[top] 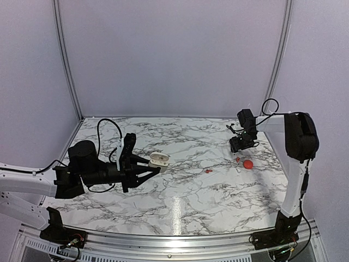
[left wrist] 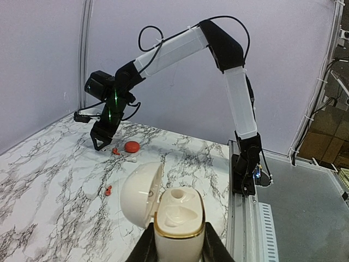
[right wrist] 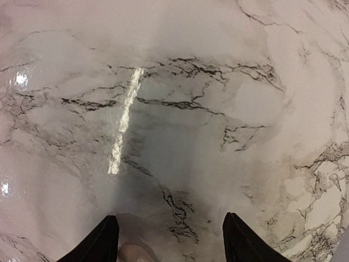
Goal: Insert the wireless bluetooth earbuds into the charging case
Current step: Pick up the right earbud from the center of the board.
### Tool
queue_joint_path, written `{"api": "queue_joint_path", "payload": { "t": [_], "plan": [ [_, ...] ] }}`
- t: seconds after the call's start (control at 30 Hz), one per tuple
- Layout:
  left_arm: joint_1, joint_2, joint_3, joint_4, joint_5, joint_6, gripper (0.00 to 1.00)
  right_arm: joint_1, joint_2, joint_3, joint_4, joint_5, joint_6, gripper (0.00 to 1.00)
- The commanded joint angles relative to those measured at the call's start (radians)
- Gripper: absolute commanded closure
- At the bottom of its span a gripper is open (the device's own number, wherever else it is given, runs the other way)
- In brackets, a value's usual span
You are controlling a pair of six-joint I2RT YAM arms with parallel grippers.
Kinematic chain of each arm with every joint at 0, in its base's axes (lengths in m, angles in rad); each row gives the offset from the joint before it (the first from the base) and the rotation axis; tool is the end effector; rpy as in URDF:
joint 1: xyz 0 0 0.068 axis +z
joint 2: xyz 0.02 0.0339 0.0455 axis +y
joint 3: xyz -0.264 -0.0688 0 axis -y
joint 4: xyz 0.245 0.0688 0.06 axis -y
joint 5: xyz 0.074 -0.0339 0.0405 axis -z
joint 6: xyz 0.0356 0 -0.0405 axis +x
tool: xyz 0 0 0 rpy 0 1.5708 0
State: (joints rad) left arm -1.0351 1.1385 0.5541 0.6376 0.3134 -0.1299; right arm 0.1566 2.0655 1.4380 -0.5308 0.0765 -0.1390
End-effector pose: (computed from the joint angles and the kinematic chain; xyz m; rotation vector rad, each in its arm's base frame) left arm 0.1205 -0.2245 0.2738 0.9488 1.3354 -1.1507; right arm 0.4180 0.0633 0.1503 -0.3800 2.7003 -0.0993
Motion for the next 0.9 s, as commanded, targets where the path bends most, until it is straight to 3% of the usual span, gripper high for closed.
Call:
{"api": "queue_joint_path", "payload": {
  "t": [0.0,0.4,0.87],
  "plan": [
    [0.004,0.004,0.024,0.005,-0.017,0.012,1.0,-0.026,0.049,0.039,-0.027,0.034,0.007,0.37],
    [0.005,0.007,0.033,0.004,-0.011,0.006,1.0,-0.027,-0.038,0.041,-0.106,-0.17,-0.045,0.41],
    [0.006,0.006,0.032,0.004,-0.007,0.005,1.0,-0.023,0.014,0.066,-0.166,-0.168,-0.081,0.53]
  ]
}}
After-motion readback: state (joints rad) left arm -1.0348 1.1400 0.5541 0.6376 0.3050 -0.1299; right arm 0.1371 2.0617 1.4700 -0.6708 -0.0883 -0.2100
